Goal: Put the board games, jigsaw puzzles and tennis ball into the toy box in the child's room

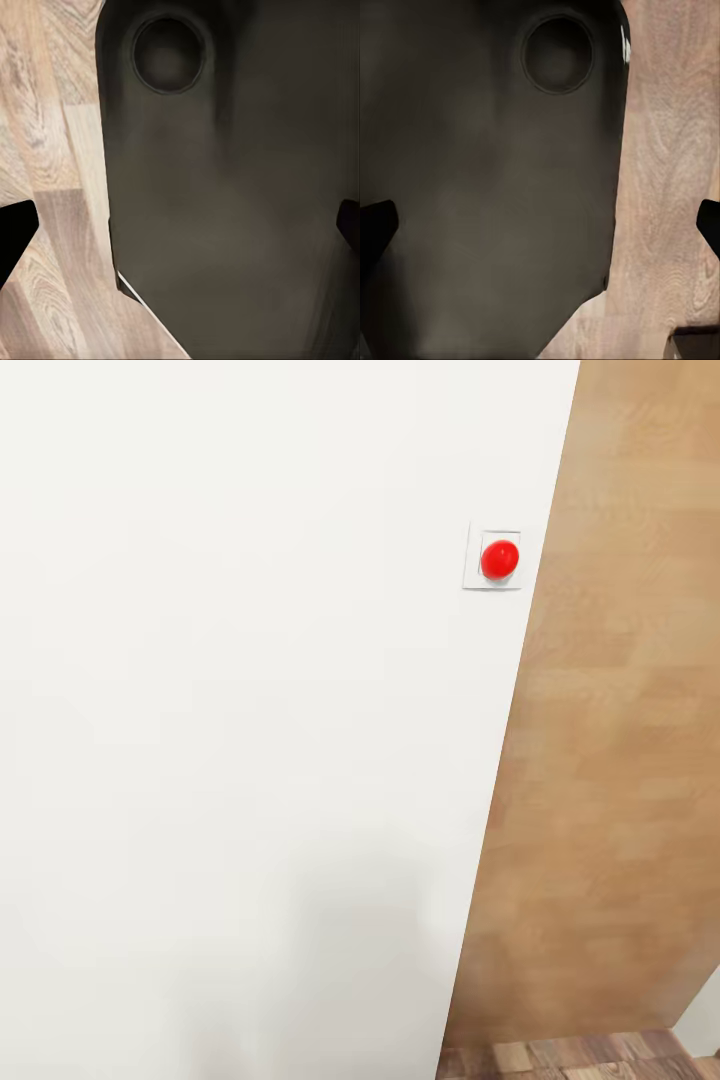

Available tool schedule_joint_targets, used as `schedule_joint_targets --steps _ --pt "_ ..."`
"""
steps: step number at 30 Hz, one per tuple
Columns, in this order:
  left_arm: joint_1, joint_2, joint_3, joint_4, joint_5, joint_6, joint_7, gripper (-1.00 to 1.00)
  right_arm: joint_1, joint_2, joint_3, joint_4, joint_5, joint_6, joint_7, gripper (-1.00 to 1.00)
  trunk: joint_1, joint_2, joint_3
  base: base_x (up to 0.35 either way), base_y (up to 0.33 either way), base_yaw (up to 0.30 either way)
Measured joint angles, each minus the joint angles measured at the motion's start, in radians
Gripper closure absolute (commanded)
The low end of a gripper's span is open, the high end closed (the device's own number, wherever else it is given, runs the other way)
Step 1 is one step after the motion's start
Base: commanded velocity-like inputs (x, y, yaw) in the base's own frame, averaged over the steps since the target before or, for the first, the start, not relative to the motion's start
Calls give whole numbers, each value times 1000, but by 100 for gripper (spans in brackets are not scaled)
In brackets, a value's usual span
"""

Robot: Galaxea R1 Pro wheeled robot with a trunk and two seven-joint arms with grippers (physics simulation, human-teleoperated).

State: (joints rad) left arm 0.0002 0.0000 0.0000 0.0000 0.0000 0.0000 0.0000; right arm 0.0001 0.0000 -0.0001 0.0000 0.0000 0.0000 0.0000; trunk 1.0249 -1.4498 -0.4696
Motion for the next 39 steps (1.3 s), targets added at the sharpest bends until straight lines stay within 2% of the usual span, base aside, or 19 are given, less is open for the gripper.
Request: schedule_joint_targets --steps 7,13,29,39 --pt "-2 -9 1 -3 3 1 0 -100 -2 12 -2 -2 1 4 1 -100 0 0 0 0 0 0" --pt "-2 -26 3 -6 3 -1 0 -100 -2 43 -1 -4 3 8 1 -100 0 0 0 0 0 0" --pt "-2 -26 5 -6 4 0 0 -100 -2 44 -1 -4 3 7 1 -100 0 0 0 0 0 0" --pt "-2 -26 7 -6 8 2 0 -100 -2 44 -3 -4 -1 7 1 -100 -38 70 32 0 0 0"
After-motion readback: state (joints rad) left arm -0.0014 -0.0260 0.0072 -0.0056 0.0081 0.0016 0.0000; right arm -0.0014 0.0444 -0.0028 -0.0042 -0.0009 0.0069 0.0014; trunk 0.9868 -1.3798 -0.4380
